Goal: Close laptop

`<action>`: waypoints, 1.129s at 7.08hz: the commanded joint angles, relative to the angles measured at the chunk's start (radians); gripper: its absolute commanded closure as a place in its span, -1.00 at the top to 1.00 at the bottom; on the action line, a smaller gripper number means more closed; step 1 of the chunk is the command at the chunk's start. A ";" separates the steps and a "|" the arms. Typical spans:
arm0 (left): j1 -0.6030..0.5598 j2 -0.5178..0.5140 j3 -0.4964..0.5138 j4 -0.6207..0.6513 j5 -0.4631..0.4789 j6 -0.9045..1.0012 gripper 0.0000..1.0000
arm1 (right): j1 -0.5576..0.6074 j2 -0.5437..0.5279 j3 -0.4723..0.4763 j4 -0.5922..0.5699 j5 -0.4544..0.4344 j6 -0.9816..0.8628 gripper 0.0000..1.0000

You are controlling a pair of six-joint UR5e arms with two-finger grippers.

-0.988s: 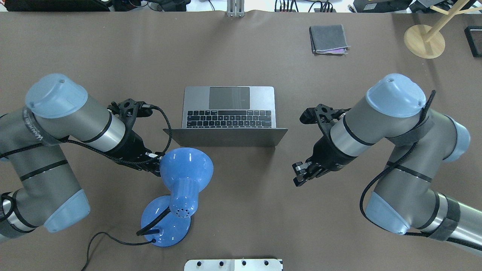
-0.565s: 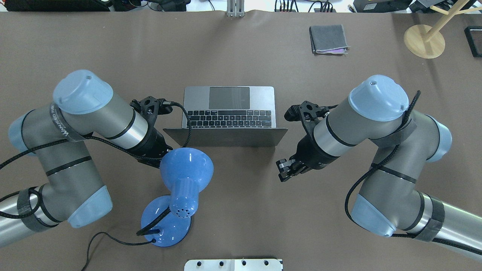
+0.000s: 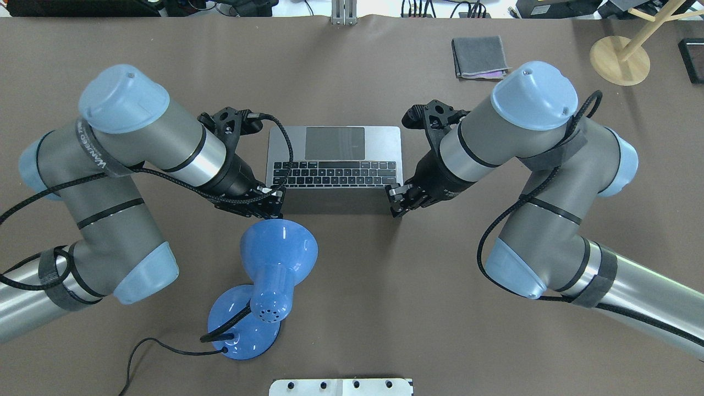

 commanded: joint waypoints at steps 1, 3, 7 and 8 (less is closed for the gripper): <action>-0.069 -0.063 0.076 -0.001 0.000 0.002 -1.00 | 0.036 0.067 -0.080 0.001 -0.034 0.004 -1.00; -0.101 -0.113 0.134 -0.007 0.000 0.001 -1.00 | 0.079 0.075 -0.101 0.001 -0.045 0.005 -1.00; -0.147 -0.195 0.381 -0.171 0.011 0.002 -1.00 | 0.120 0.176 -0.333 0.112 -0.048 0.005 -1.00; -0.153 -0.221 0.466 -0.229 0.052 0.002 -1.00 | 0.125 0.209 -0.405 0.125 -0.051 0.004 -1.00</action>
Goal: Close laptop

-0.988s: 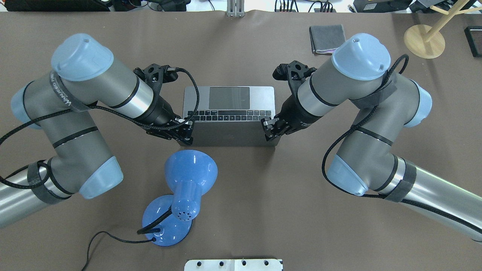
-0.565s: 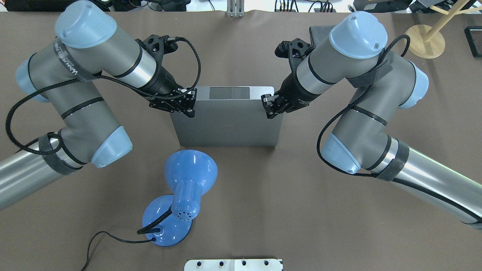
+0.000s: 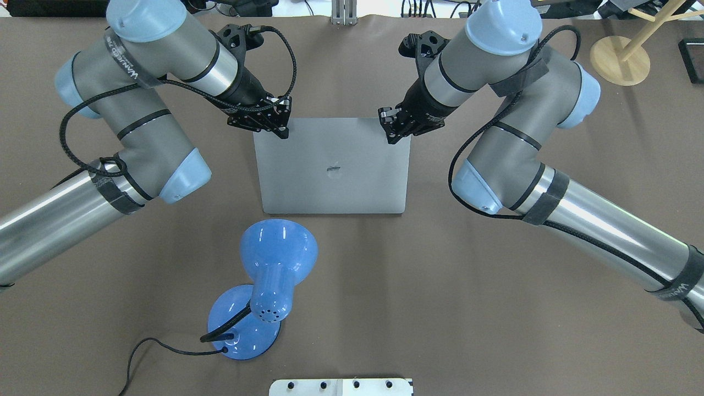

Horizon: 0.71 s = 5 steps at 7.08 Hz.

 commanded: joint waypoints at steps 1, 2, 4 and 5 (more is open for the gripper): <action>-0.007 -0.035 0.120 -0.073 0.039 0.001 -1.00 | 0.006 0.083 -0.165 0.037 -0.012 -0.001 -1.00; -0.006 -0.038 0.145 -0.074 0.039 0.001 -1.00 | 0.006 0.110 -0.234 0.084 -0.014 -0.001 -1.00; -0.003 -0.084 0.234 -0.075 0.048 0.001 -1.00 | 0.003 0.163 -0.371 0.149 -0.033 -0.001 -1.00; 0.013 -0.092 0.270 -0.086 0.084 0.001 -1.00 | 0.001 0.182 -0.411 0.151 -0.038 -0.003 -1.00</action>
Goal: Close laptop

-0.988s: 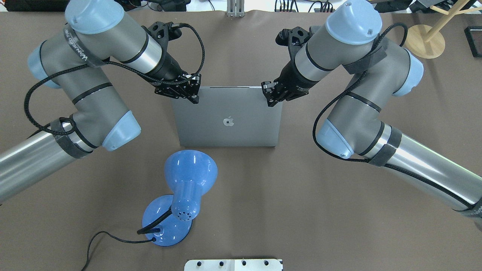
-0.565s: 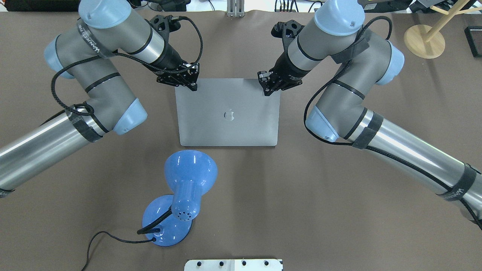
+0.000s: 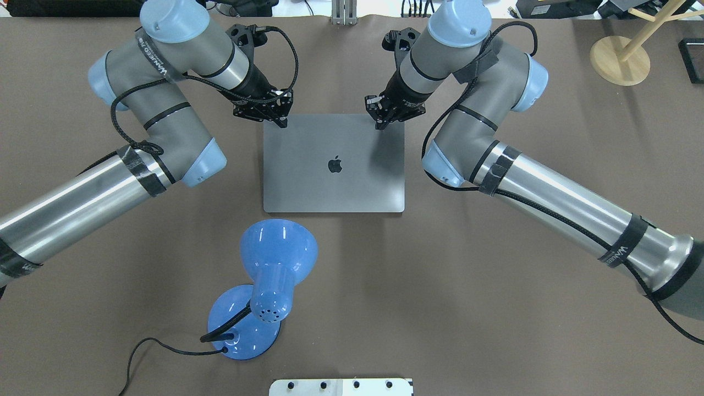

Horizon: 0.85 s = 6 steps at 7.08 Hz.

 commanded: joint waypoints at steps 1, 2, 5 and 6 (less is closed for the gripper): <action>0.030 -0.036 0.099 -0.045 0.057 0.000 -1.00 | -0.003 0.032 -0.080 0.020 -0.016 0.000 -1.00; 0.052 -0.044 0.119 -0.056 0.125 -0.002 -1.00 | -0.003 0.035 -0.082 0.025 -0.016 0.000 -1.00; 0.082 -0.041 0.147 -0.058 0.183 0.000 -1.00 | -0.008 0.036 -0.082 0.025 -0.016 0.000 -1.00; 0.086 -0.041 0.147 -0.058 0.185 -0.002 -1.00 | -0.009 0.036 -0.084 0.025 -0.016 0.000 -1.00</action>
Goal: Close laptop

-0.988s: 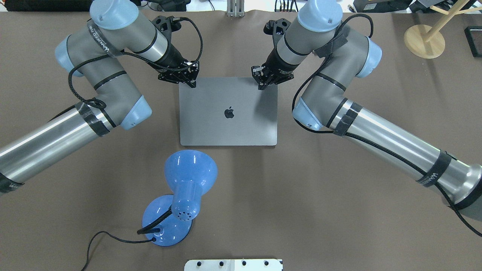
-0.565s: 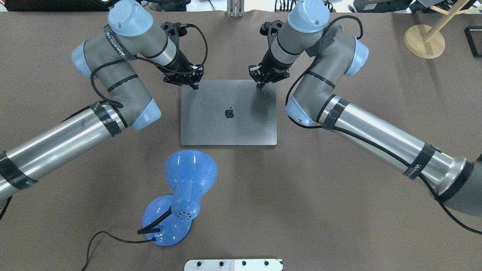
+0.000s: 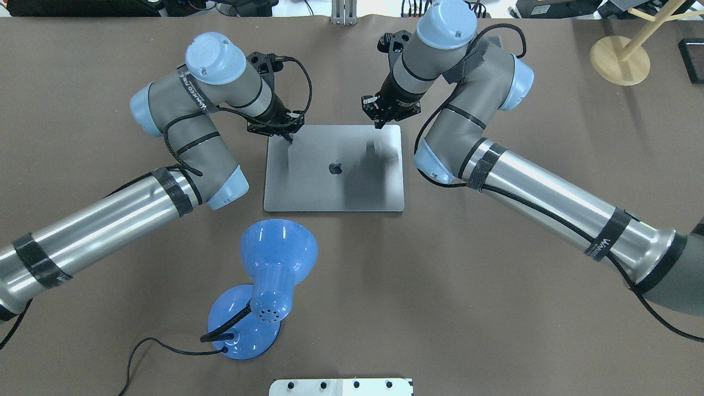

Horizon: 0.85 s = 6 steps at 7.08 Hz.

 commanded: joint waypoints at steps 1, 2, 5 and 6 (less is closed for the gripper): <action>0.008 0.004 0.004 0.000 0.008 -0.001 -1.00 | -0.003 0.000 -0.001 0.000 0.000 0.000 -1.00; 0.002 -0.001 0.002 0.000 -0.002 -0.003 -1.00 | -0.001 0.008 0.000 -0.001 0.000 0.001 -1.00; -0.137 -0.043 -0.106 0.118 -0.220 -0.012 -0.50 | 0.075 0.020 0.016 -0.006 0.075 0.055 0.21; -0.147 -0.035 -0.163 0.148 -0.220 -0.010 0.95 | 0.089 -0.016 0.093 -0.038 0.096 0.057 0.99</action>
